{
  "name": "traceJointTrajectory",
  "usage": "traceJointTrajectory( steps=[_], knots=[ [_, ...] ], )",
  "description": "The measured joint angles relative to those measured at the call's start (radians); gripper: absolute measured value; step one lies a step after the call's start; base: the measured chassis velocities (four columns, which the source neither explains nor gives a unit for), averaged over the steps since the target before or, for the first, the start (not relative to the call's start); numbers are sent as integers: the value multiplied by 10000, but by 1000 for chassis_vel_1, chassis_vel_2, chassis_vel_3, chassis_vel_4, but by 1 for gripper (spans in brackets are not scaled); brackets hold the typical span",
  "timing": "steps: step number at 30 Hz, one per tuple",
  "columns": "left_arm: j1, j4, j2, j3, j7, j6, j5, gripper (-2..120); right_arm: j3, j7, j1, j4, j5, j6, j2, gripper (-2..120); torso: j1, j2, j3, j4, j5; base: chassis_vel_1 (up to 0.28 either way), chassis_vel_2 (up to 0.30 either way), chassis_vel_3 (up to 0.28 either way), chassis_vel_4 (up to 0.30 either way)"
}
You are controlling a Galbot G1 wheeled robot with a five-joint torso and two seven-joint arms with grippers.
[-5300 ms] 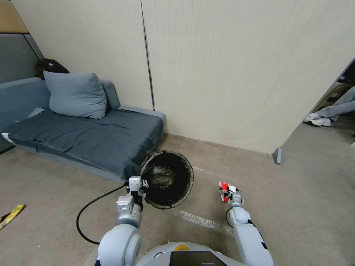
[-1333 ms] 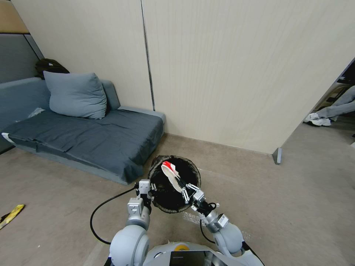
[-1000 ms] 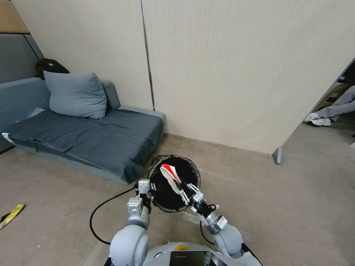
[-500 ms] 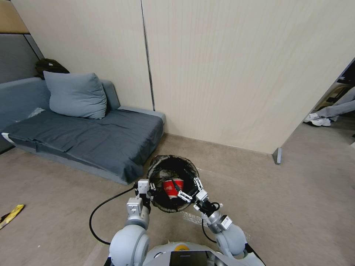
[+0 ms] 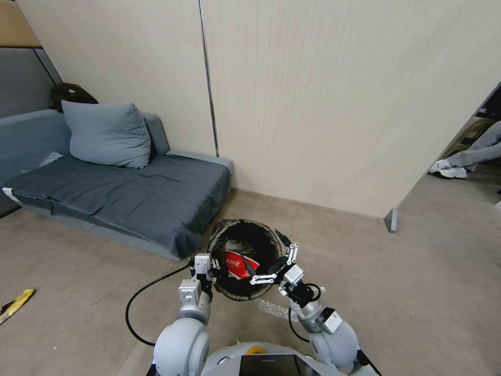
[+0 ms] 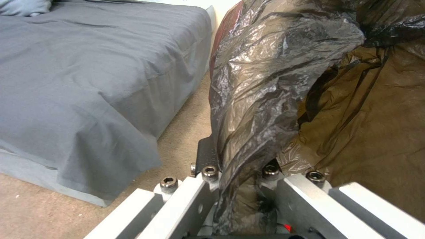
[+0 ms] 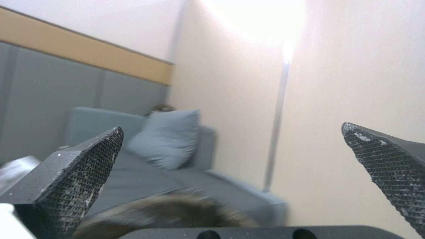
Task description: Pick up the trash bin, then pick up the garbage from the floor and place it into the trash bin.
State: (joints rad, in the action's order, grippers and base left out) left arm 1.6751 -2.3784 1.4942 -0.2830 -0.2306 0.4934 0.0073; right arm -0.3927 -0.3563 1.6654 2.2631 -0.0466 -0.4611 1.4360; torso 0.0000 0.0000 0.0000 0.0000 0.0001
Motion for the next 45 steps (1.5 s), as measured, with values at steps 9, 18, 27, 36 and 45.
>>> traceJointTrajectory(
  steps=[9, 18, 27, 36, 45],
  knots=[
    [23, 22, -40, -126, -15, -72, 97, 1, -535, 2596, 1301, 378, 1593, 464, 1701, 101, -1, 0, 0, 0, -2, 0, 0, 0, 0],
    [46, -27, -69, -248, -30, -157, 154, 1, -810, 3790, 1773, 250, 2145, 719, 1761, 100, 0, 0, 0, 1, -1, 0, 0, 0, 0],
    [121, -119, -55, -286, -139, -125, 110, 1, -931, 3971, 1831, -111, 1882, 742, 1745, 100, 0, 1, 1, 0, 0, 0, 0, 0, 0],
    [160, -220, -28, -279, -168, 81, 2, 1, -947, 3949, 1630, -126, 1629, 819, 1734, 100, 0, 0, 1, 0, -1, 0, 0, 0, 0],
    [232, -245, 36, -275, -168, 103, -18, 1, -1106, 3772, 1450, -213, 1435, 883, 1729, 100, 0, 0, 1, 0, 0, 23, 28, 21, 31]
  ],
)
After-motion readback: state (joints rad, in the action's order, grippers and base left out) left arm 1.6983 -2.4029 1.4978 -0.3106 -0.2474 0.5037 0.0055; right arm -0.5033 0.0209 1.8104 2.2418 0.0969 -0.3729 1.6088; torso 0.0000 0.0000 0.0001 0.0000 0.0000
